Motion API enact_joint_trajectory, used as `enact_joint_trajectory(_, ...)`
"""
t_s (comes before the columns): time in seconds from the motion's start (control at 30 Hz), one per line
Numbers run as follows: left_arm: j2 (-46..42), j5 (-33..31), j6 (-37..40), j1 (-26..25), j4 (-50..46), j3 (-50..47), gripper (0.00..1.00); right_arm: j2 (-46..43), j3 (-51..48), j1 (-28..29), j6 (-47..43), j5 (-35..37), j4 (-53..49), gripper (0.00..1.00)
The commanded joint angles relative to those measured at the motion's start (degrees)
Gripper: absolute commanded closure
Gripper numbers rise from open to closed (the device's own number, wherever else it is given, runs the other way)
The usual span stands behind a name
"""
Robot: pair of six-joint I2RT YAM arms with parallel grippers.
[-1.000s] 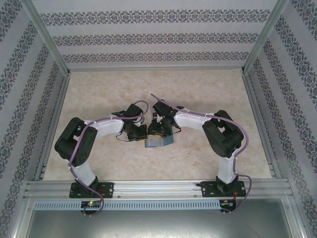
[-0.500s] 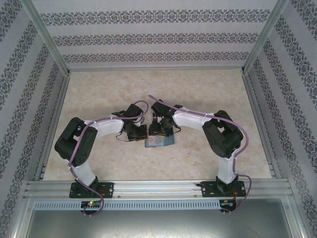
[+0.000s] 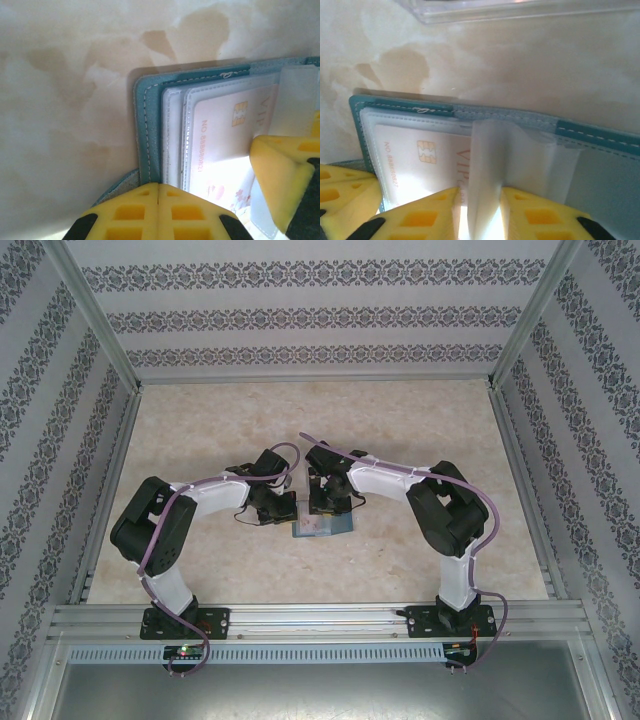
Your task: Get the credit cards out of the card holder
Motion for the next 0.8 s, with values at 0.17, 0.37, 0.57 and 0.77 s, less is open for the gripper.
enact_joint_trajectory(0.17, -0.6, -0.7, 0.0, -0.4, -0.8, 0.5, 1.00, -2.4, 0.5, 0.4, -0.8, 2.9, -3.9, 0.82)
enact_joint_trajectory(0.37, -0.5, -0.6, 0.3, -0.5, -1.2, 1.1, 1.00, -4.1, 0.6, 0.4, -0.8, 2.8, -4.6, 0.86)
enact_joint_trajectory(0.57, -0.7, -0.5, 0.3, -0.4, -1.4, 1.3, 1.00, -5.4, 0.6, 0.4, -1.3, 3.5, -6.0, 0.88)
enact_joint_trajectory(0.77, -0.8, -0.4, 0.4, -0.4, -1.8, 1.8, 1.00, -6.9, 0.3, 0.4, -1.9, 4.7, -7.6, 0.89)
